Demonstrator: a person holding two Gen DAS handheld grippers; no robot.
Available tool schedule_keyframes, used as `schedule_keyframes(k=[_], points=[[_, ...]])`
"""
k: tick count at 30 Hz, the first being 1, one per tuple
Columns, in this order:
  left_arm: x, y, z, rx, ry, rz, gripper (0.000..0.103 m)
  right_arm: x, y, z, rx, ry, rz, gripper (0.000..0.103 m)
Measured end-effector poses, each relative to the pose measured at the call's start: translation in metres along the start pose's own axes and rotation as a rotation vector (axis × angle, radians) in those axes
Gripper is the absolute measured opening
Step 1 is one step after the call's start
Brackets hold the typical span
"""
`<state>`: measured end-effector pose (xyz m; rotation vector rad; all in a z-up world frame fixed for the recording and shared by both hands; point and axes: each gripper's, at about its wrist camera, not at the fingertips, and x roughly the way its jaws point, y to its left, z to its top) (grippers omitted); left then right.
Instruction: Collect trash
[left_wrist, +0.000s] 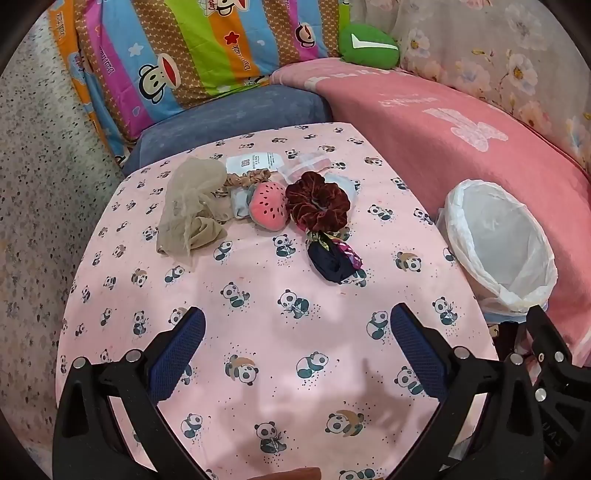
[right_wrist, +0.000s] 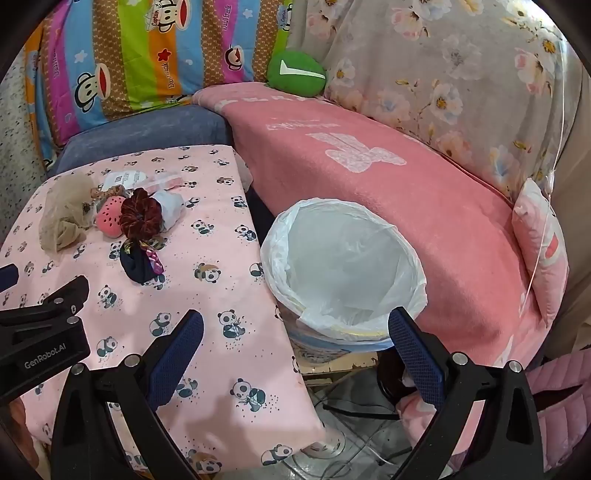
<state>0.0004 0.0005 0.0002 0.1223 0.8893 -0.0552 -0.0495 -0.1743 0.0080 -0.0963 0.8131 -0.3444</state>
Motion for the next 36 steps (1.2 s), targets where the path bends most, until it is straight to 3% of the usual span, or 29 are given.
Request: schedule_keyframes(k=[36], points=[[-0.0027,0.004,-0.0051,-0.009,0.009,-0.015,0.096,-0.0065,0.0057,-0.0009,-0.012,-0.011,-0.012,0.096]])
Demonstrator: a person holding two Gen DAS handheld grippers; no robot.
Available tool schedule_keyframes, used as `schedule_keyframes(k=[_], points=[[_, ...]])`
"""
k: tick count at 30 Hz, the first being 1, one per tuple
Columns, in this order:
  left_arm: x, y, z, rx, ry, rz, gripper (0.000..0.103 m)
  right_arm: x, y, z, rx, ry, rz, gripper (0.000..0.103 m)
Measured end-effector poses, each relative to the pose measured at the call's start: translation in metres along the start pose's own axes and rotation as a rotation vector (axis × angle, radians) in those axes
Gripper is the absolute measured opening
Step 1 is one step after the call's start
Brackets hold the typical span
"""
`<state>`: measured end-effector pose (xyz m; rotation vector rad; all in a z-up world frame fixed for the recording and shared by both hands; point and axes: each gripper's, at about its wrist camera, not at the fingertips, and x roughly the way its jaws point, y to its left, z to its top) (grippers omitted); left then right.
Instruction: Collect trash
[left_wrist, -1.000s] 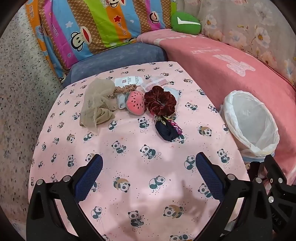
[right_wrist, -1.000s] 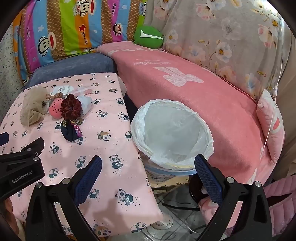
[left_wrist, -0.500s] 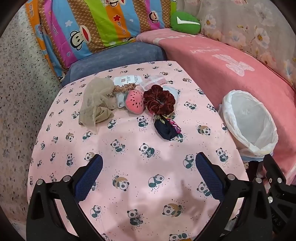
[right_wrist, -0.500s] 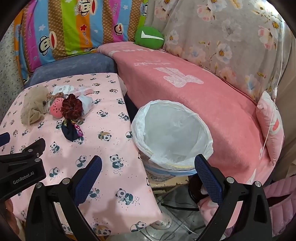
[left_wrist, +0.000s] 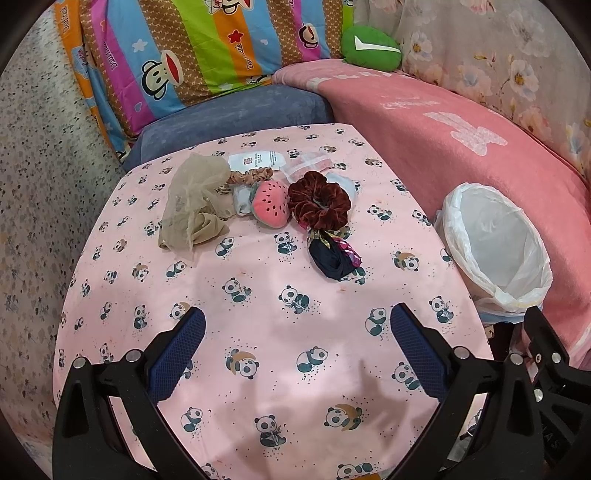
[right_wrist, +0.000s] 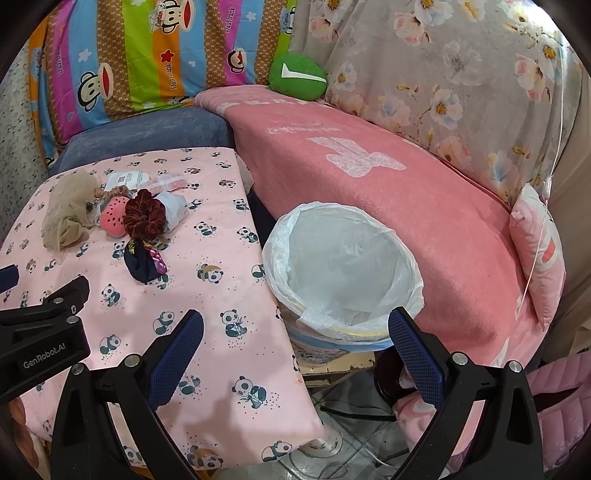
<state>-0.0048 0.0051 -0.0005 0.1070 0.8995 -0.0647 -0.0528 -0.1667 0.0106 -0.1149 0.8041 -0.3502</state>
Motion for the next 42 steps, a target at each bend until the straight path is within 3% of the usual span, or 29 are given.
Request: schedule_keyframes(k=[42], points=[[-0.0095,-0.0022,0.0061,-0.006,-0.021,-0.01,0.096,-0.0052,-0.0053,0.0028,0.0,-0.008,-0.009,0.096]])
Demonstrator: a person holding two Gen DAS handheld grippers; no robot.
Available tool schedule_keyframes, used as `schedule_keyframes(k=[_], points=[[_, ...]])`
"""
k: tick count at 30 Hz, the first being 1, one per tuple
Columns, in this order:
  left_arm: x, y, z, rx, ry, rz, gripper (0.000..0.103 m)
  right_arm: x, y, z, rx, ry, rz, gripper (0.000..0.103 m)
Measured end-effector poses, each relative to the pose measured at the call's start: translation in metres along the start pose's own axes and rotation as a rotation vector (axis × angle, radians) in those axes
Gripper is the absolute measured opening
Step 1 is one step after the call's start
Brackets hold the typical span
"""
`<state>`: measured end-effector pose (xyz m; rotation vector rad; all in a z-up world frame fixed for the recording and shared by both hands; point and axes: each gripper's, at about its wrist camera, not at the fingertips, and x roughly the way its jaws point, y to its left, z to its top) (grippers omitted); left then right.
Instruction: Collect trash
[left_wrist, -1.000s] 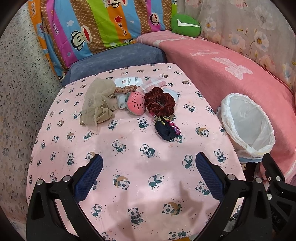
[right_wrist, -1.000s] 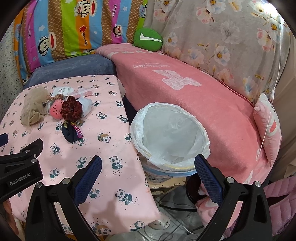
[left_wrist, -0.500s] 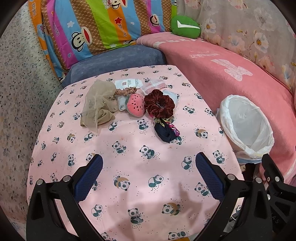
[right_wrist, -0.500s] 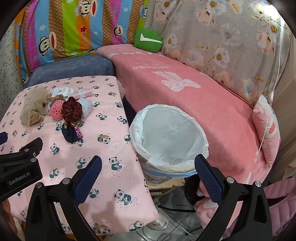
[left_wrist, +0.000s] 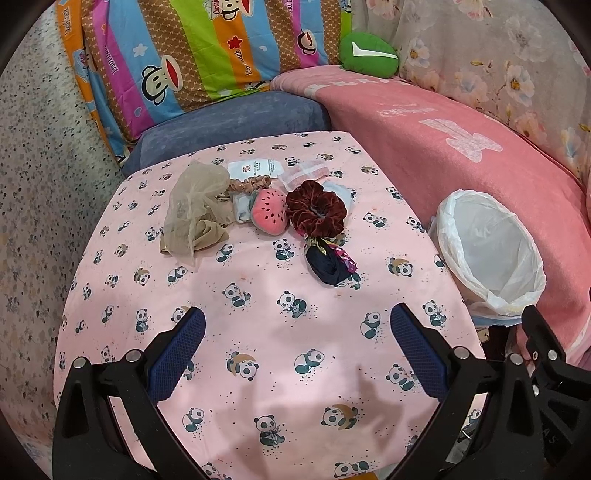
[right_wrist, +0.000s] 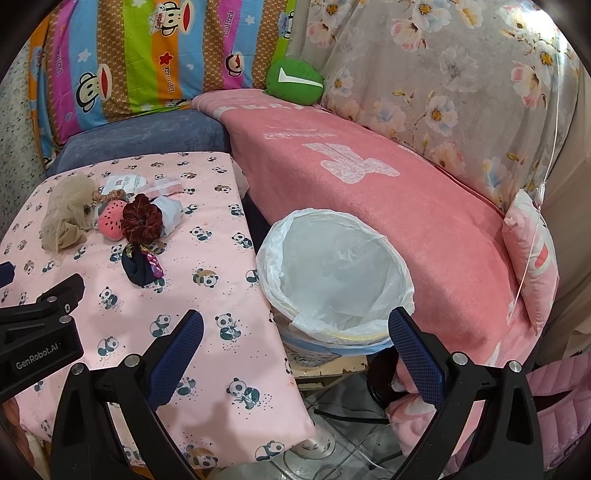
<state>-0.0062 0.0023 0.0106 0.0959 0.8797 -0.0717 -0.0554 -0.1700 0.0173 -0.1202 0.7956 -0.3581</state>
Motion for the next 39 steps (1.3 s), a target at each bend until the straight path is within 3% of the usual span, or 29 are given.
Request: schedule_keyframes(k=[39], points=[[-0.012,0.002,0.006,0.03,-0.029,-0.043,0.096,-0.006,-0.008,0.003,0.045,-0.018,-0.025,0.096]])
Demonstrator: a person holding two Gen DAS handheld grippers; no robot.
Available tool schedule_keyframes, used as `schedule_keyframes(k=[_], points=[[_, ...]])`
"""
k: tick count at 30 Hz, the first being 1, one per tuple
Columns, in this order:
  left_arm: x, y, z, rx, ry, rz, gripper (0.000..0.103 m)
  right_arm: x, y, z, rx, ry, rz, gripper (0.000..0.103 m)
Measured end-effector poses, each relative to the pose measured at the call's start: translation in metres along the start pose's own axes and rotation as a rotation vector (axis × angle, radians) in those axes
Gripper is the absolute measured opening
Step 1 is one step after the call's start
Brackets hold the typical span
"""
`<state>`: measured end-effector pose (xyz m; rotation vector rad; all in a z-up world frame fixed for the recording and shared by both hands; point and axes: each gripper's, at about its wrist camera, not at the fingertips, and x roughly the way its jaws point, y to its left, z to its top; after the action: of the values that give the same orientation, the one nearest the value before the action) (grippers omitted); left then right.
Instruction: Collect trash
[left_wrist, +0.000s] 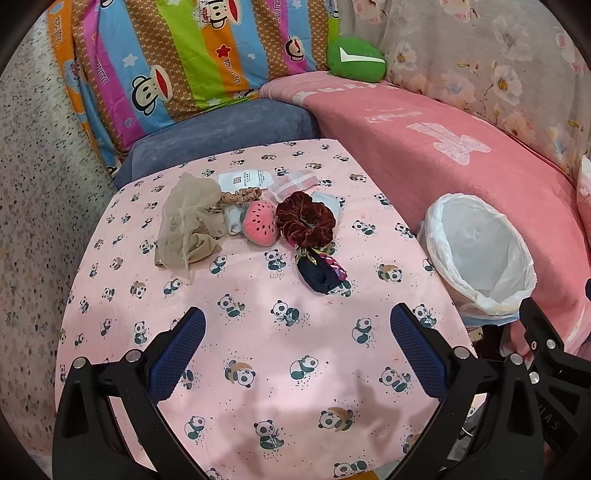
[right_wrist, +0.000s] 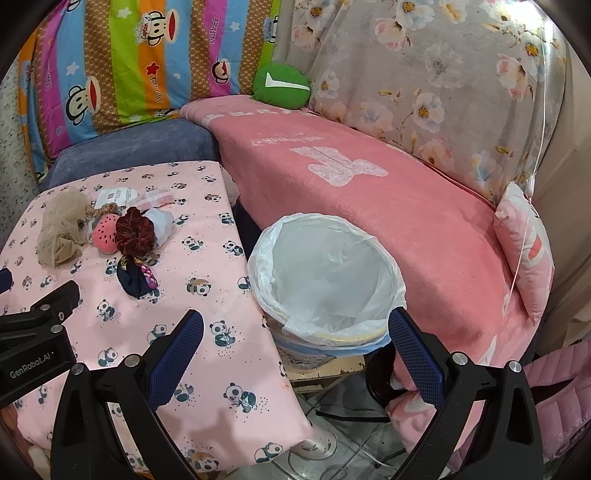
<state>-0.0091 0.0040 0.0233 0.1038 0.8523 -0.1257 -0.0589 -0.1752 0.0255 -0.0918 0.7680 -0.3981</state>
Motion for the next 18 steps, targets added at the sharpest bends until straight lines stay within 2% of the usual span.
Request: schedule_keyframes(k=[4,9,18], points=[[-0.001,0.008,0.007,0.014,-0.017,-0.005,0.096,-0.001,0.009,0.006,-0.004,-0.005,-0.002,0.096],[0.008,0.028,0.017,0.014,-0.004,-0.021,0.096,0.001,0.025,0.012,0.016,-0.019,0.037,0.096],[0.045,0.098,0.047,-0.086,-0.008,0.016,0.096,0.03,0.076,0.026,-0.027,0.019,0.115,0.096]])
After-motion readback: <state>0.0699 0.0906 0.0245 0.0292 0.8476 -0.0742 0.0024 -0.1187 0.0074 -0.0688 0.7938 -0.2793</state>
